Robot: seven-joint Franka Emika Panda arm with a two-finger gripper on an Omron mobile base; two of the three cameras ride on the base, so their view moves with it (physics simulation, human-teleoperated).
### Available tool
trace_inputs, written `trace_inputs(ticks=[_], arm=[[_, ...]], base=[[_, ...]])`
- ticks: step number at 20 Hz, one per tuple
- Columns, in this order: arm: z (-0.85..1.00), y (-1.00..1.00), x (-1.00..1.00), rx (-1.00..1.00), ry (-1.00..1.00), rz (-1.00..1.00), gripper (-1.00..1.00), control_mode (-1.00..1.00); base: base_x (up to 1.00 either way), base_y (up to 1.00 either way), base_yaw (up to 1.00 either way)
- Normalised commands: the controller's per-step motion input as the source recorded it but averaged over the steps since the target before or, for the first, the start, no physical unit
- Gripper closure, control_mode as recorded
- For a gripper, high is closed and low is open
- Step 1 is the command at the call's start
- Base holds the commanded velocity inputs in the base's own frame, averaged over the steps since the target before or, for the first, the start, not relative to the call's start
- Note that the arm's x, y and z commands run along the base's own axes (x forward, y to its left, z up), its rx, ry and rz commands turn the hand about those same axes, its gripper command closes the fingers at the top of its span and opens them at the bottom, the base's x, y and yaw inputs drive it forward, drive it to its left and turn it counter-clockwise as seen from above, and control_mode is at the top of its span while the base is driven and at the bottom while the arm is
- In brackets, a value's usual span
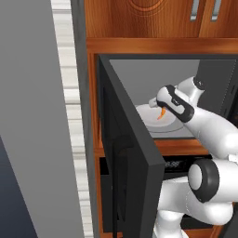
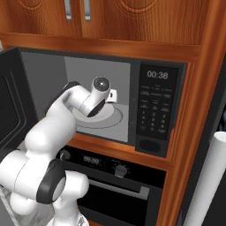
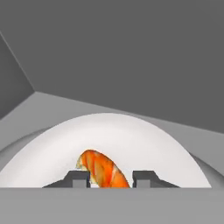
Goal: Transport the shrimp from the fridge to the microwave and turn on the microwave.
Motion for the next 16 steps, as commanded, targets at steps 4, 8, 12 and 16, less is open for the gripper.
trace_inputs(ticks=[4,8,12,16], arm=[[0.00,0.00,0.00,0.00,0.00,0.00,-1.00,-1.00],[0.05,0.01,-0.06,0.00,-0.03,0.00,-1.00,-1.00],[0.17,0.02,-0.27,0.00,-0.07,0.00,-1.00,-1.00],[0.02,0.00,-0.89,-0.01,-0.06,0.00,-1.00,-1.00]], base=[[0.00,0.00,0.00],[0.00,0.00,0.00],[0.00,0.00,0.00],[0.00,0.00,0.00]])
